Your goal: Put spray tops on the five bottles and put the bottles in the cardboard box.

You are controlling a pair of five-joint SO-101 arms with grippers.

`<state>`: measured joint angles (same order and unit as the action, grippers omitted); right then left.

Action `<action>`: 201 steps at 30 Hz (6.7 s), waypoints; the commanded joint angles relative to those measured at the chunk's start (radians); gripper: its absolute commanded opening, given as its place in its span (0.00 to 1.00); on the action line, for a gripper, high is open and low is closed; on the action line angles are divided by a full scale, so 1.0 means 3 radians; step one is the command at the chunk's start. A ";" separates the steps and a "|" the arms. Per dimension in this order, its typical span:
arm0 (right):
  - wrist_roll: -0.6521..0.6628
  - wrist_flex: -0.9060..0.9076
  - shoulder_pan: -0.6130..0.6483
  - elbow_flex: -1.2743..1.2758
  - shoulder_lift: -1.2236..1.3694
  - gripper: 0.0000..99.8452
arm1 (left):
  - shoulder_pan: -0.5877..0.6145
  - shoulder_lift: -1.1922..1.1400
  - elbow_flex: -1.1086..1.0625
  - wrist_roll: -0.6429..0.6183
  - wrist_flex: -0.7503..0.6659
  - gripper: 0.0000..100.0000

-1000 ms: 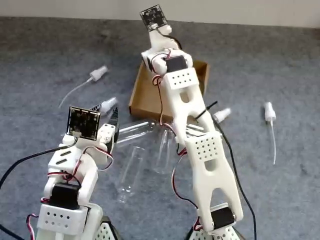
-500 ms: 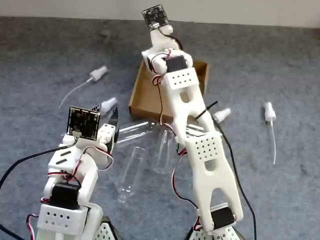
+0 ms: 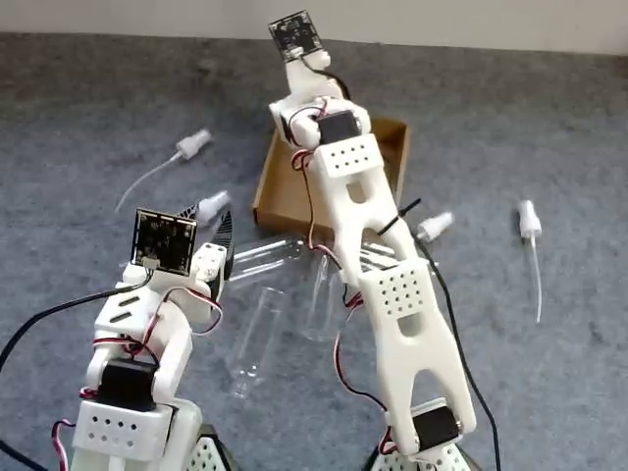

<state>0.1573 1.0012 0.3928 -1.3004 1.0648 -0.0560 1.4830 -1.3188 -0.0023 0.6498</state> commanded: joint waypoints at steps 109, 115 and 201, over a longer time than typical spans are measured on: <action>0.1376 0.0473 -0.1583 0.6201 -0.3977 0.18 | 0.0882 -0.2943 0.2493 0.1095 0.1197 0.11; 0.1427 0.0468 -0.1624 0.6212 -0.3977 0.18 | 0.0933 -0.4810 0.4498 0.1238 0.1534 0.20; 0.1396 0.0499 -0.2202 0.6355 -0.4406 0.26 | 0.0258 -0.4539 0.2294 0.0624 0.1350 0.10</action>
<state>0.5485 1.1408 -0.2731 0.6099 -0.2102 0.0422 0.0744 -0.6360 0.1910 1.0733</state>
